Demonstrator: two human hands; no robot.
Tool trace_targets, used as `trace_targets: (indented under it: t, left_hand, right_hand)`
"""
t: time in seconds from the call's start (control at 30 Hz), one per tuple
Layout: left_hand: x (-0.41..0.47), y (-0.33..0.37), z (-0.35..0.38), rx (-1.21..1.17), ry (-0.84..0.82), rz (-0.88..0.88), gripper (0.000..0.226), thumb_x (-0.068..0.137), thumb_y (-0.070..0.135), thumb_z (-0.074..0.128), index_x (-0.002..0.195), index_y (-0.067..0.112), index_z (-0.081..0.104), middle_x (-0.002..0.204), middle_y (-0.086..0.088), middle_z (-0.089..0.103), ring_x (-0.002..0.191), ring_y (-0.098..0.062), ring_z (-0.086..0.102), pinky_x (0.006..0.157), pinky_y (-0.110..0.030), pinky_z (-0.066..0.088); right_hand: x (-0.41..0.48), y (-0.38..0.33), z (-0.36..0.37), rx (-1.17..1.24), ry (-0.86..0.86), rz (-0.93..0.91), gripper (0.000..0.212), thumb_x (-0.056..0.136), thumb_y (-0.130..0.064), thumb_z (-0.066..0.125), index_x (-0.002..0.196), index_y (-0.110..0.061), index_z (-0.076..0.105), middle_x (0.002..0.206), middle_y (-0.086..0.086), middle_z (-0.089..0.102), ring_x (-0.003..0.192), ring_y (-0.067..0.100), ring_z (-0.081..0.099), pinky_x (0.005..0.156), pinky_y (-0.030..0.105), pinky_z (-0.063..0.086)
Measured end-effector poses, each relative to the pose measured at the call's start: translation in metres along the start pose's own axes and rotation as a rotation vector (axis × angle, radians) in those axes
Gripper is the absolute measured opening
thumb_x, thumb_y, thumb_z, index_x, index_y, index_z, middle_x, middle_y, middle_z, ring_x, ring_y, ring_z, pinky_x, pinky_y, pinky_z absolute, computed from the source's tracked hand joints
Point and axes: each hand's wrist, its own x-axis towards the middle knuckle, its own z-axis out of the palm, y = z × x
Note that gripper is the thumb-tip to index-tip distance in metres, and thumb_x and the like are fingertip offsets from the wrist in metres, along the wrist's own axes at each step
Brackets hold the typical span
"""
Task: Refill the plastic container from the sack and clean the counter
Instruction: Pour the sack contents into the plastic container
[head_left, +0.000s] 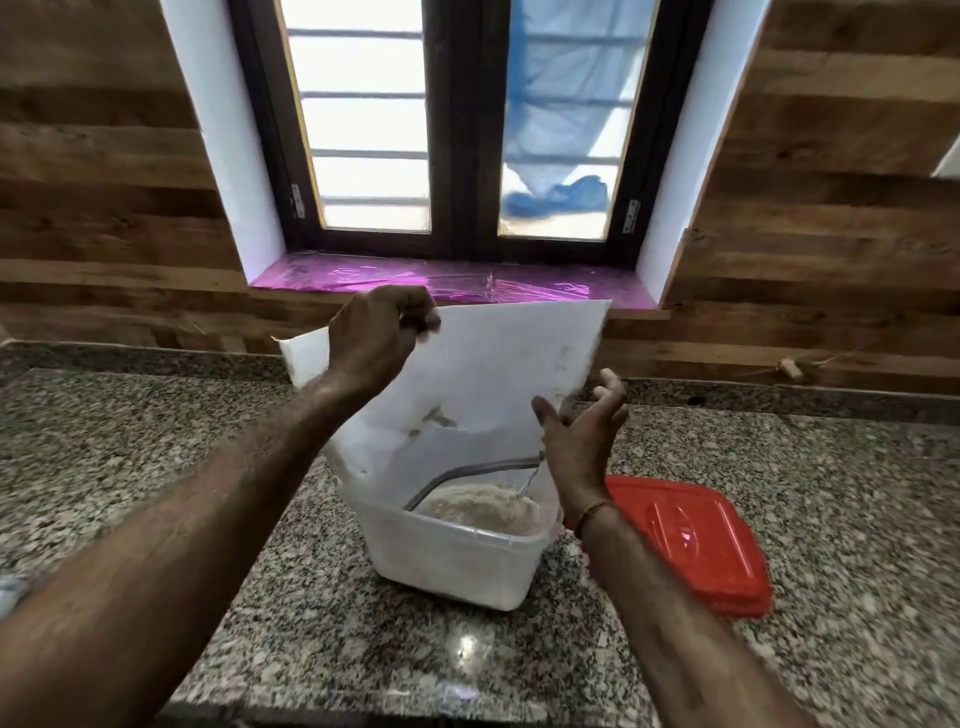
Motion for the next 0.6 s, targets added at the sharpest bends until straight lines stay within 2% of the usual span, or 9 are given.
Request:
trace_targets:
  t: [0.07, 0.13, 0.17, 0.23, 0.33, 0.4, 0.47, 0.53, 0.6]
  left_hand:
    - [0.001, -0.001, 0.001, -0.018, -0.023, -0.019, 0.018, 0.091, 0.010, 0.070, 0.088, 0.026, 0.077, 0.075, 0.018, 0.068, 0.080, -0.006, 0.070, 0.080, -0.036, 0.060]
    - [0.002, -0.002, 0.002, -0.008, 0.024, -0.033, 0.014, 0.090, 0.014, 0.073, 0.087, 0.027, 0.077, 0.079, 0.015, 0.072, 0.082, -0.008, 0.070, 0.080, -0.037, 0.060]
    - [0.003, -0.004, 0.003, 0.010, 0.077, -0.042, 0.010, 0.089, 0.017, 0.075, 0.086, 0.027, 0.077, 0.081, 0.013, 0.074, 0.083, -0.011, 0.071, 0.079, -0.039, 0.060]
    - [0.004, -0.007, 0.007, 0.066, 0.175, -0.060, 0.003, 0.087, 0.023, 0.078, 0.086, 0.026, 0.077, 0.084, 0.010, 0.077, 0.085, -0.015, 0.072, 0.076, -0.040, 0.059]
    - [0.003, -0.014, 0.009, 0.138, 0.215, -0.060, 0.006, 0.085, 0.032, 0.077, 0.089, 0.028, 0.076, 0.092, 0.006, 0.078, 0.097, -0.024, 0.067, 0.082, -0.041, 0.053]
    - [-0.002, -0.024, 0.010, 0.275, 0.208, -0.060, 0.030, 0.081, 0.042, 0.080, 0.106, 0.027, 0.073, 0.111, -0.001, 0.073, 0.113, -0.029, 0.056, 0.093, -0.046, 0.041]
    - [-0.011, -0.035, 0.010, 0.365, 0.206, -0.115, 0.069, 0.076, 0.051, 0.081, 0.135, 0.025, 0.056, 0.137, -0.009, 0.055, 0.129, -0.031, 0.045, 0.102, -0.054, 0.033]
    - [-0.024, -0.058, 0.017, 0.271, 0.206, -0.273, 0.098, 0.073, 0.055, 0.081, 0.152, 0.025, 0.031, 0.156, -0.011, 0.035, 0.141, -0.033, 0.036, 0.109, -0.058, 0.028]
    - [-0.038, -0.070, 0.025, -0.089, 0.132, -0.533, 0.106, 0.071, 0.060, 0.082, 0.153, 0.025, 0.023, 0.155, -0.013, 0.038, 0.137, -0.034, 0.045, 0.110, -0.056, 0.037]
  right_hand:
    - [0.017, 0.003, -0.011, 0.104, -0.034, 0.078, 0.082, 0.078, -0.033, 0.087, 0.145, -0.026, 0.040, 0.134, 0.003, 0.049, 0.111, 0.016, 0.055, 0.084, 0.032, 0.053]
    - [0.027, 0.005, -0.022, 0.225, -0.172, 0.109, 0.036, 0.083, -0.040, 0.080, 0.112, -0.024, 0.065, 0.099, -0.007, 0.071, 0.081, 0.012, 0.072, 0.062, 0.031, 0.053]
    - [0.028, 0.003, -0.025, 0.287, -0.235, 0.115, 0.016, 0.090, -0.034, 0.074, 0.096, -0.021, 0.067, 0.082, -0.008, 0.071, 0.064, 0.009, 0.071, 0.052, 0.026, 0.049]
    - [0.031, 0.000, -0.029, 0.342, -0.281, 0.100, 0.015, 0.098, -0.025, 0.064, 0.086, -0.017, 0.064, 0.072, -0.003, 0.068, 0.049, 0.008, 0.067, 0.043, 0.021, 0.045]
    - [0.037, -0.010, -0.035, 0.467, -0.304, 0.204, 0.017, 0.103, -0.022, 0.056, 0.088, -0.019, 0.063, 0.077, 0.000, 0.069, 0.051, 0.013, 0.070, 0.042, 0.019, 0.049]
    - [0.043, -0.009, -0.043, 0.554, -0.278, 0.311, 0.020, 0.105, -0.018, 0.052, 0.089, -0.021, 0.064, 0.077, -0.004, 0.071, 0.050, 0.012, 0.070, 0.041, 0.018, 0.050]
    - [0.048, -0.005, -0.051, 0.630, -0.274, 0.364, 0.020, 0.104, -0.015, 0.052, 0.088, -0.022, 0.063, 0.072, -0.006, 0.073, 0.050, 0.010, 0.069, 0.042, 0.019, 0.051]
    - [0.051, -0.002, -0.054, 0.714, -0.273, 0.392, 0.006, 0.094, -0.018, 0.062, 0.089, -0.021, 0.063, 0.070, -0.006, 0.074, 0.052, 0.009, 0.068, 0.046, 0.021, 0.053]
    - [0.050, 0.002, -0.053, 0.776, -0.267, 0.420, 0.006, 0.084, -0.022, 0.066, 0.088, -0.020, 0.062, 0.071, -0.005, 0.075, 0.056, 0.009, 0.068, 0.049, 0.023, 0.056]
